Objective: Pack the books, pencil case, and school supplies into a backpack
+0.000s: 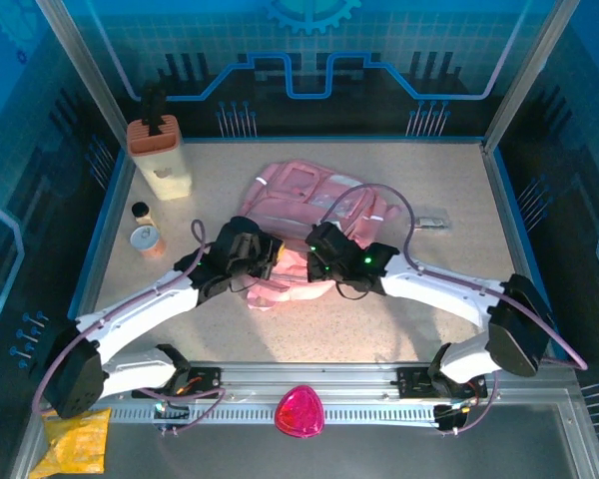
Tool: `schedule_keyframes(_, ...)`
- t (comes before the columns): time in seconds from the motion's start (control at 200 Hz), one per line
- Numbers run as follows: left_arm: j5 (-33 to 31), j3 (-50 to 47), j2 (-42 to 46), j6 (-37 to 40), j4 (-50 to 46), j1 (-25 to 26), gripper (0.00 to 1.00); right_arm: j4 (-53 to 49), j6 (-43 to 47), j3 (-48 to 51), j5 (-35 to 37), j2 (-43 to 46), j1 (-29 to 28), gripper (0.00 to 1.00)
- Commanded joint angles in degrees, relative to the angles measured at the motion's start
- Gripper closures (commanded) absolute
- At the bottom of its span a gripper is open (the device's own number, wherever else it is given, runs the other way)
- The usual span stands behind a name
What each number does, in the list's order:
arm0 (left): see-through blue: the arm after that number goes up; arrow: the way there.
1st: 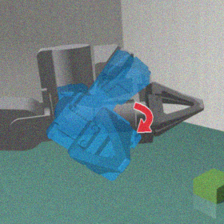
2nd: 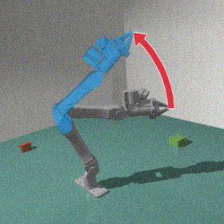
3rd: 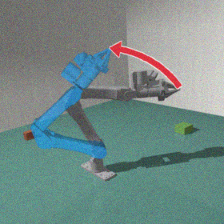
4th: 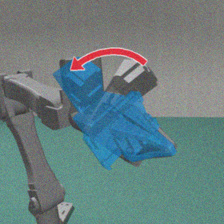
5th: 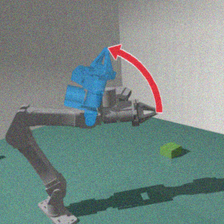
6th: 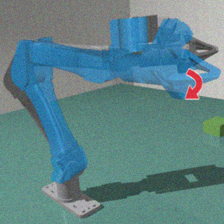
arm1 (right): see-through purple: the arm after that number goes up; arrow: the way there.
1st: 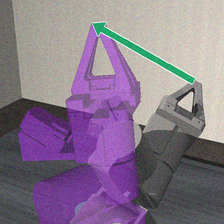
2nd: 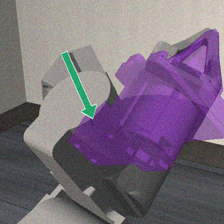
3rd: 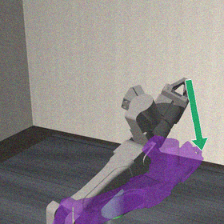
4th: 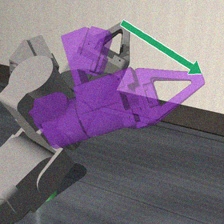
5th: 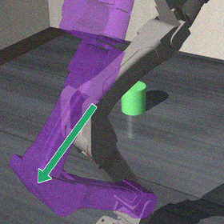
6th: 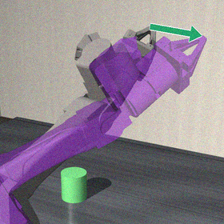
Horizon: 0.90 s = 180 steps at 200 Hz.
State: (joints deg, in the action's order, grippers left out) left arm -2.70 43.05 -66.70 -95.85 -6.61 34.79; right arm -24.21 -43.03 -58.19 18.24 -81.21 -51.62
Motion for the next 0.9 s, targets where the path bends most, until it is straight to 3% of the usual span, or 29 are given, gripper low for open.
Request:
schedule_keyframes(0.0,3.1,-2.0,5.7,6.4,-2.4,-8.7,1.00,-9.3,3.4,4.6,6.4,4.3,6.3,1.00)
schedule_keyframes(0.17,9.4,-2.8,8.0,13.0,-6.6,-18.3,1.00,-8.7,9.7,5.5,8.6,2.8,11.7,1.00)
schedule_keyframes(0.355,14.6,-2.5,6.4,17.5,-6.6,-23.7,1.00,-4.9,13.4,2.2,11.1,-0.4,14.0,1.00)
schedule_keyframes(0.51,14.3,-1.0,5.7,22.4,-10.2,-26.1,1.00,-1.7,14.9,0.9,6.6,-4.0,20.6,1.00)
schedule_keyframes(0.64,17.2,0.3,3.3,25.6,-10.0,-27.5,1.00,-4.1,15.3,-1.7,1.2,-4.6,20.7,1.00)
schedule_keyframes(0.685,17.1,1.4,2.9,27.7,-11.6,-27.5,1.00,-4.4,14.7,-1.7,-1.6,-3.2,19.7,0.87)
schedule_keyframes(0.785,18.3,2.8,3.5,32.0,-13.4,-27.0,1.00,-3.1,12.0,-0.2,-8.4,1.1,16.9,0.71)
schedule_keyframes(0.895,14.9,2.9,7.1,35.0,-16.8,-23.8,0.83,0.7,7.0,0.6,-18.5,1.9,16.7,0.55)
